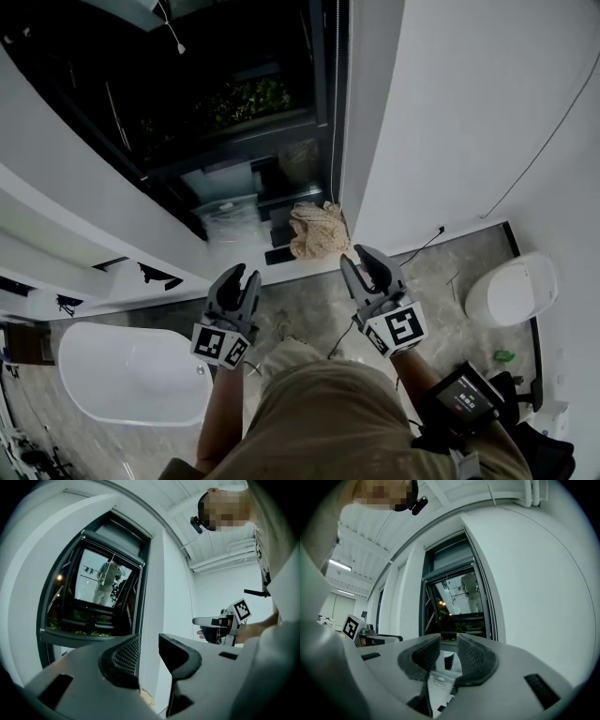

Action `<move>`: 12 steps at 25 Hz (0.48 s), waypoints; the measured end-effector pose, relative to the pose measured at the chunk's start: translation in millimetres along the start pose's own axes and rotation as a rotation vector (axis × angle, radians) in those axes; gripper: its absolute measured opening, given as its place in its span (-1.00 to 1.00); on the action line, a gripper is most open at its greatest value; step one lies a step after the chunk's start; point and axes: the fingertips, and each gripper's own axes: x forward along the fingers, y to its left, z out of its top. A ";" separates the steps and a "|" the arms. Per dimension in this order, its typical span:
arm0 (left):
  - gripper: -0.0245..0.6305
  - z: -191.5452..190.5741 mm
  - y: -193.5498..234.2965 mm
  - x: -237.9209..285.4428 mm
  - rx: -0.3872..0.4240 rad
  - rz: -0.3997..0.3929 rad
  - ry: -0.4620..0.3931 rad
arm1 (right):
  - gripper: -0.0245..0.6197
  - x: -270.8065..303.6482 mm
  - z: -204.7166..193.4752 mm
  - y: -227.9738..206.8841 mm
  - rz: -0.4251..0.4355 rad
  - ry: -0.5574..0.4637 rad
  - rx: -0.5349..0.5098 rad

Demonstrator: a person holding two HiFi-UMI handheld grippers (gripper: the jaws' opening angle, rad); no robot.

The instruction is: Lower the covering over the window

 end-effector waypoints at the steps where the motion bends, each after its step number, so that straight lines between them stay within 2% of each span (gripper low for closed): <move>1: -0.58 -2.2 -10.2 -5.9 -0.001 0.006 0.000 | -0.58 -10.7 0.1 0.3 0.005 0.001 0.000; 5: -0.58 -10.8 -41.4 -29.0 -0.007 0.028 0.009 | -0.58 -44.4 -1.0 3.0 0.021 0.007 -0.003; 12: -0.58 -13.4 -70.7 -62.7 0.002 0.053 0.036 | -0.58 -75.0 -0.5 14.6 0.040 0.008 0.007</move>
